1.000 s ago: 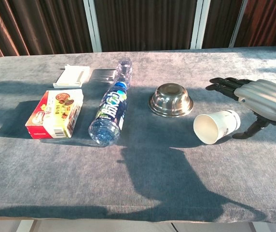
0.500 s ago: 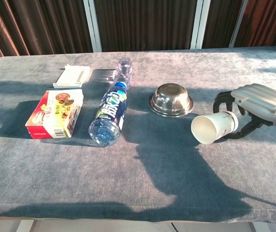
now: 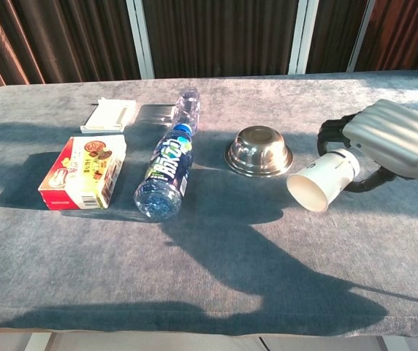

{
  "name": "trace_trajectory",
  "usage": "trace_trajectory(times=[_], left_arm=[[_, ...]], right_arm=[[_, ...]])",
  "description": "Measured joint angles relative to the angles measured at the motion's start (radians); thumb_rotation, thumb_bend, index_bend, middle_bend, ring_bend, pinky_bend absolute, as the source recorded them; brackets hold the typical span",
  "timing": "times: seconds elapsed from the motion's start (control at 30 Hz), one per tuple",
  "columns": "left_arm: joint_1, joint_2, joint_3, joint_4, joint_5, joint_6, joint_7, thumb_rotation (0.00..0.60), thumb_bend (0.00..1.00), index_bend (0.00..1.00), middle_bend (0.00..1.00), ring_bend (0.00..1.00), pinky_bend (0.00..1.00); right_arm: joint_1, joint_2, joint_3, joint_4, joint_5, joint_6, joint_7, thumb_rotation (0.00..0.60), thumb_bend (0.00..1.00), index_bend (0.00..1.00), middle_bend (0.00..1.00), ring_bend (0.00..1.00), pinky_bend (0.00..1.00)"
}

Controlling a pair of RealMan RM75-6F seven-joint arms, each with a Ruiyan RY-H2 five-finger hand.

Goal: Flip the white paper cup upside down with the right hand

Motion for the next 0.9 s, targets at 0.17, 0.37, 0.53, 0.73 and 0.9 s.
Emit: trace_trajectory(times=[0.17, 0.37, 0.53, 0.73, 0.9], left_arm=[[-0.001, 0.0, 0.0, -0.001, 0.001, -0.001, -0.001, 0.6, 0.42, 0.34, 0.28, 0.21, 0.39], [0.0, 0.0, 0.002, -0.001, 0.004, 0.0, -0.002, 0.6, 0.42, 0.34, 0.28, 0.21, 0.39], [0.0, 0.0, 0.002, -0.001, 0.005, 0.001, -0.001, 0.6, 0.42, 0.34, 0.28, 0.21, 0.39], [0.002, 0.003, 0.001, 0.001, 0.001, 0.004, -0.011, 0.6, 0.42, 0.34, 0.28, 0.21, 0.39], [0.004, 0.005, -0.001, 0.001, -0.001, 0.009, -0.019, 0.6, 0.42, 0.34, 0.28, 0.21, 0.39]], right_arm=[[0.04, 0.037, -0.03, -0.016, -0.099, 0.063, -0.334, 0.6, 0.39, 0.72, 0.49, 0.54, 0.71], [0.099, 0.137, -0.067, -0.161, -0.208, 0.049, -0.701, 0.6, 0.39, 0.72, 0.49, 0.53, 0.7], [0.135, 0.214, -0.089, -0.316, -0.255, -0.072, -0.92, 0.6, 0.39, 0.72, 0.49, 0.5, 0.68], [0.16, 0.243, -0.091, -0.379, -0.265, -0.202, -1.013, 0.6, 0.39, 0.7, 0.49, 0.48, 0.66], [0.147, 0.233, -0.075, -0.38, -0.246, -0.214, -1.034, 0.6, 0.39, 0.65, 0.49, 0.42, 0.6]])
